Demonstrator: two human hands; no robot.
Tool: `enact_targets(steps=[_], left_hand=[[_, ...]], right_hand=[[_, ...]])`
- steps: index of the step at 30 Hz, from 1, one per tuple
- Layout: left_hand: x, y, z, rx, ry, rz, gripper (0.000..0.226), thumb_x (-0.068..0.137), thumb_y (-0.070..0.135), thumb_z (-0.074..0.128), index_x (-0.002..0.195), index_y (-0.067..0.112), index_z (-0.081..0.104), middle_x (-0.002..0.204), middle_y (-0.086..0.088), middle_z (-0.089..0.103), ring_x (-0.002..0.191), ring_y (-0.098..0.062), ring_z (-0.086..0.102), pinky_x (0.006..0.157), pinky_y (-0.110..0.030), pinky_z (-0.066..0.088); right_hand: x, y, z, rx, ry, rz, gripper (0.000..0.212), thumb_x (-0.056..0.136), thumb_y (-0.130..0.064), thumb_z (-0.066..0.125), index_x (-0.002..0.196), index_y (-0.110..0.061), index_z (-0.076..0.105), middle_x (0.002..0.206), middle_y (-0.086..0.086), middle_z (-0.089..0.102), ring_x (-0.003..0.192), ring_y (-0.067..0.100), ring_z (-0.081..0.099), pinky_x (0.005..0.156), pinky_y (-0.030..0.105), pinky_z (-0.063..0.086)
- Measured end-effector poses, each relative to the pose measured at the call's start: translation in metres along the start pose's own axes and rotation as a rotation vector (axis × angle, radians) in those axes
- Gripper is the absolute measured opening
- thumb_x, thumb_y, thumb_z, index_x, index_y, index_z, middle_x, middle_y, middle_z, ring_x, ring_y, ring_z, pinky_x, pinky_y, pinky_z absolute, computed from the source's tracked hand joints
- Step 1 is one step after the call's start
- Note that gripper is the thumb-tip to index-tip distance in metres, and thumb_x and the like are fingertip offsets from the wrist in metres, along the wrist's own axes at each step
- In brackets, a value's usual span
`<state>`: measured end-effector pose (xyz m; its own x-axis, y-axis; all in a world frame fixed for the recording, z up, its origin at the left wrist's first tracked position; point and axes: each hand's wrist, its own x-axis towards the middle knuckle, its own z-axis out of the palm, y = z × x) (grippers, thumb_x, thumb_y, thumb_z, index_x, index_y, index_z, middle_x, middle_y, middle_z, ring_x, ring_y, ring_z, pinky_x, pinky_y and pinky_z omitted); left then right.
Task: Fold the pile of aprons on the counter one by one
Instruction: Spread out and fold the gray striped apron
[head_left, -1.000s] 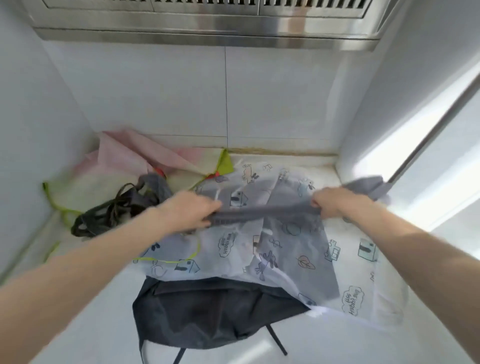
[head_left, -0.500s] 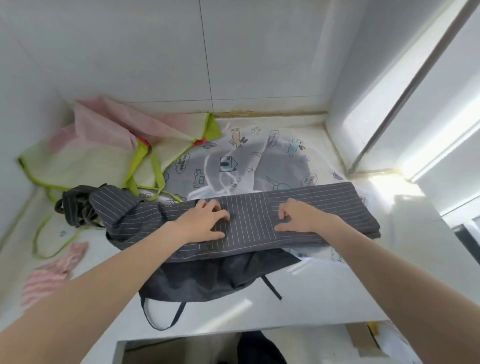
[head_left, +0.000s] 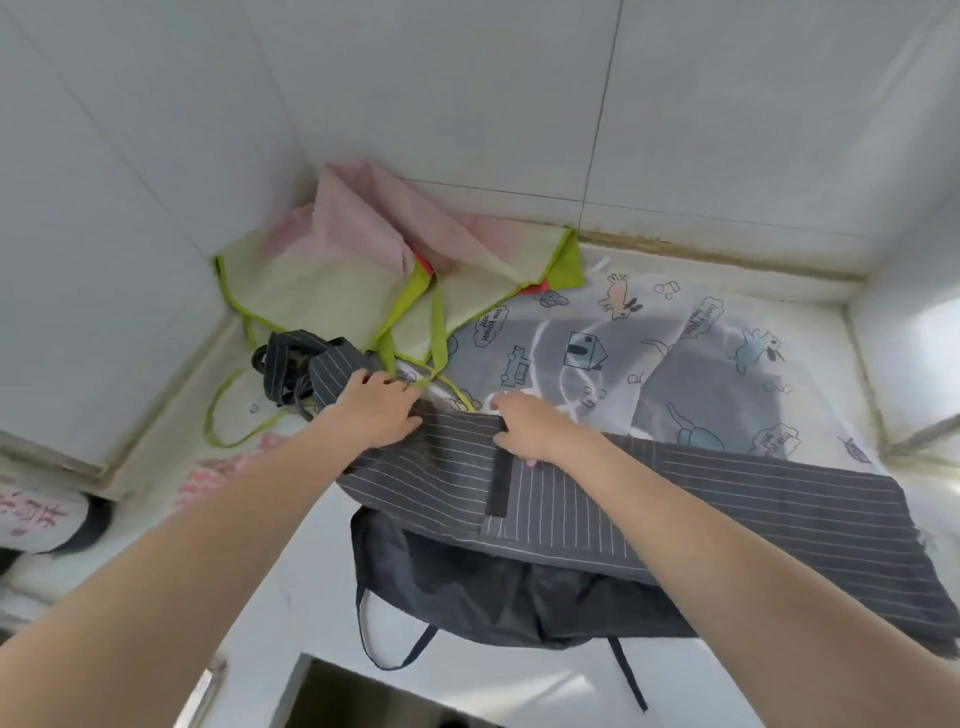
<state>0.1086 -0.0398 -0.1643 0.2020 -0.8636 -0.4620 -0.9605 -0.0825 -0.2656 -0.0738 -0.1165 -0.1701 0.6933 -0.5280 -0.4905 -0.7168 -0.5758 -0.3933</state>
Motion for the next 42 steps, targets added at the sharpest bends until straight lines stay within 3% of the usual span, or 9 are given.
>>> enact_targets(steps=[5, 8, 12, 22, 26, 29, 33, 37, 42], left_hand=[[-0.008, -0.052, 0.010, 0.024, -0.065, -0.163, 0.030, 0.099, 0.027, 0.038, 0.125, 0.017, 0.049, 0.128, -0.007, 0.054, 0.116, -0.028, 0.051, 0.095, -0.035, 0.037], [-0.015, -0.081, 0.004, -0.677, -0.095, -0.218, 0.028, 0.099, 0.024, 0.046, 0.078, 0.009, 0.058, 0.074, -0.006, 0.060, 0.074, -0.021, 0.057, 0.060, -0.017, 0.043], [-0.038, -0.119, 0.004, -0.885, -0.171, -0.385, 0.041, 0.096, 0.020, 0.050, 0.057, 0.009, 0.054, 0.037, 0.006, 0.046, 0.030, -0.006, 0.038, 0.042, -0.017, 0.032], [-0.009, -0.079, 0.010, -1.364, -0.183, -0.549, 0.022, 0.093, 0.032, 0.056, 0.089, 0.011, 0.063, 0.070, -0.004, 0.061, 0.052, -0.011, 0.055, 0.043, -0.015, 0.045], [-0.005, -0.091, -0.020, -2.227, 0.334, -0.411, 0.013, 0.092, 0.012, 0.055, 0.079, 0.013, 0.056, 0.058, 0.003, 0.064, 0.056, -0.007, 0.056, 0.044, -0.014, 0.043], [-0.010, -0.105, -0.022, -2.364, 0.630, -0.468, 0.009, 0.094, 0.006, 0.052, 0.087, 0.011, 0.053, 0.059, 0.002, 0.065, 0.052, -0.005, 0.057, 0.048, -0.012, 0.043], [-0.015, -0.104, 0.012, -2.030, 0.449, -0.609, 0.032, 0.093, 0.006, 0.054, 0.120, 0.019, 0.044, 0.117, -0.004, 0.051, 0.101, -0.021, 0.053, 0.084, -0.034, 0.050], [-0.007, -0.077, 0.034, -1.991, 0.463, -0.856, 0.036, 0.091, -0.002, 0.046, 0.126, 0.004, 0.039, 0.107, -0.016, 0.052, 0.076, -0.021, 0.053, 0.065, -0.034, 0.050], [-0.011, -0.068, 0.034, -2.768, 0.337, -0.680, 0.021, 0.094, 0.026, 0.045, 0.081, 0.013, 0.055, 0.069, -0.002, 0.058, 0.059, -0.013, 0.055, 0.053, -0.024, 0.044]], right_hand=[[0.025, -0.012, 0.016, 0.004, -0.075, 0.015, 0.027, 0.095, -0.007, 0.046, 0.121, 0.001, 0.047, 0.095, 0.017, 0.061, 0.071, 0.027, 0.062, 0.060, 0.030, 0.047], [0.025, 0.004, 0.007, 0.104, -0.179, 0.106, 0.033, 0.096, -0.011, 0.049, 0.127, -0.001, 0.043, 0.059, 0.007, 0.056, 0.045, 0.015, 0.053, 0.043, 0.022, 0.043], [0.027, 0.011, -0.016, -0.037, -0.260, 0.262, 0.032, 0.091, -0.004, 0.057, 0.120, 0.005, 0.049, 0.081, 0.015, 0.064, 0.056, 0.020, 0.063, 0.058, 0.026, 0.054], [0.056, -0.057, -0.010, 0.501, -0.307, 0.094, 0.071, 0.090, -0.016, 0.063, 0.147, -0.010, 0.021, 0.146, 0.017, 0.036, 0.050, 0.010, 0.065, 0.059, 0.019, 0.057], [0.058, -0.032, -0.005, 0.608, -0.335, 0.150, 0.069, 0.085, -0.006, 0.068, 0.139, 0.006, 0.028, 0.067, 0.009, 0.068, 0.043, 0.008, 0.059, 0.051, 0.018, 0.054], [0.060, -0.017, -0.010, 0.618, -0.309, 0.182, 0.066, 0.084, -0.004, 0.068, 0.137, 0.008, 0.030, 0.060, 0.009, 0.067, 0.045, 0.009, 0.060, 0.053, 0.019, 0.055], [0.069, -0.021, -0.014, 0.519, -0.092, 0.198, 0.064, 0.088, -0.008, 0.062, 0.143, -0.007, 0.028, 0.138, 0.016, 0.047, 0.059, 0.016, 0.067, 0.061, 0.023, 0.057], [0.079, -0.057, -0.021, 0.514, -0.002, 0.081, 0.062, 0.087, -0.027, 0.066, 0.137, -0.010, 0.033, 0.125, 0.009, 0.056, 0.057, 0.016, 0.065, 0.050, 0.020, 0.051], [0.108, -0.119, -0.039, 1.014, -0.217, 0.102, 0.040, 0.084, -0.023, 0.071, 0.115, -0.009, 0.051, 0.103, -0.004, 0.057, 0.051, 0.009, 0.060, 0.035, 0.013, 0.036]])
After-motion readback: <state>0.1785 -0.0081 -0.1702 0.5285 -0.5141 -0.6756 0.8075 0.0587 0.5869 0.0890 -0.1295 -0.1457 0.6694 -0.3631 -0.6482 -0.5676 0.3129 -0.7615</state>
